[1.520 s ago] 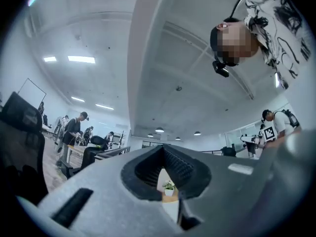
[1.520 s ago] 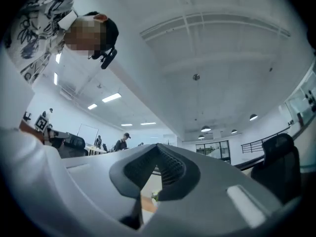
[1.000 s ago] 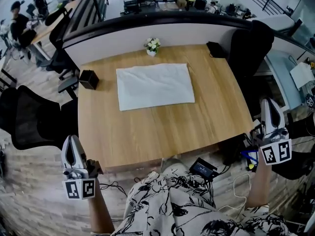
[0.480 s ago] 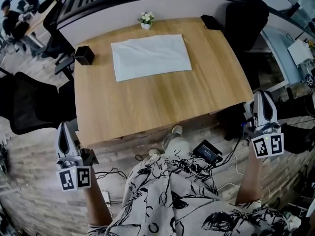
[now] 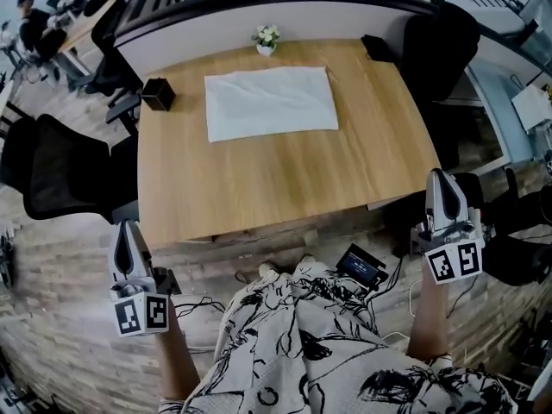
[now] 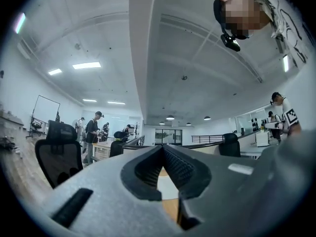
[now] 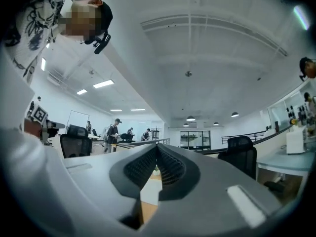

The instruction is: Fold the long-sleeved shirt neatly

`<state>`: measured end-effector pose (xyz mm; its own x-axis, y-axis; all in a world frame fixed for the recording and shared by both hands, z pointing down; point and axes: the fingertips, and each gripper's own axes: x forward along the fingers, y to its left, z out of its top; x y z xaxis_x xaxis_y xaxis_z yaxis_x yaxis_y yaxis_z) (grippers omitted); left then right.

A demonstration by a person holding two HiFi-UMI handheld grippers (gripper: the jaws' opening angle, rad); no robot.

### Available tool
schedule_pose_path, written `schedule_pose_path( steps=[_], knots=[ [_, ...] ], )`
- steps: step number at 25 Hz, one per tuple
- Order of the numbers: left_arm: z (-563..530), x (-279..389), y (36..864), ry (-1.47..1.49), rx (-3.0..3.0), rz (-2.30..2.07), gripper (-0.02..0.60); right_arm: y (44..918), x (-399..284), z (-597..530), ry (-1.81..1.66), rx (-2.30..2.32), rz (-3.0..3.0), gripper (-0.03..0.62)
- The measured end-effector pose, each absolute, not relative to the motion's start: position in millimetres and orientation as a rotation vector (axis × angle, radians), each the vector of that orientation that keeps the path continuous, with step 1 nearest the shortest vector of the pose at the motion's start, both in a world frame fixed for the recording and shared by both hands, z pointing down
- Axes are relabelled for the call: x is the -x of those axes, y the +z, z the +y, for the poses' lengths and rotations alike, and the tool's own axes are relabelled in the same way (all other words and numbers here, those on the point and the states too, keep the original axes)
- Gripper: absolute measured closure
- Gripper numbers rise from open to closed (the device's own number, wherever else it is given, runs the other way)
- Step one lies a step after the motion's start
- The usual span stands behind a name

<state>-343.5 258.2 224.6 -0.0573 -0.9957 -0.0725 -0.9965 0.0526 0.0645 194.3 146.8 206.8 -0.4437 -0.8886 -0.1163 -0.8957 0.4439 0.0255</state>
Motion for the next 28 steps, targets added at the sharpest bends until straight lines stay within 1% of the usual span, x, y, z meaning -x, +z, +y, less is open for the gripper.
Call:
schedule_pose_path(
  steps=[6,12,18,24,28],
  knots=[
    [268.5,319.5,235.8,0.13,2.208,2.258,0.578,215.5,-198.5,139.3,0.163,1.593,2.643,0.583],
    [279.8,319.9,268.0,0.128,2.098,2.425,0.578,243.2,-196.6,140.2,0.069,1.599,2.648,0.583],
    [274.5,314.0,262.0,0.137,2.107,2.403,0.578,242.4,-195.0,136.8,0.072,1.571,2.657,0.583],
    [272.4,303.2,257.1,0.086,2.104,2.364,0.578,242.6,-188.0,141.8,0.088,1.545,2.692,0.583],
    [272.6,301.8,255.7,0.151,2.133,2.378,0.578,246.6,-190.4,141.2,0.078,1.577,2.702,0.583]
  ],
)
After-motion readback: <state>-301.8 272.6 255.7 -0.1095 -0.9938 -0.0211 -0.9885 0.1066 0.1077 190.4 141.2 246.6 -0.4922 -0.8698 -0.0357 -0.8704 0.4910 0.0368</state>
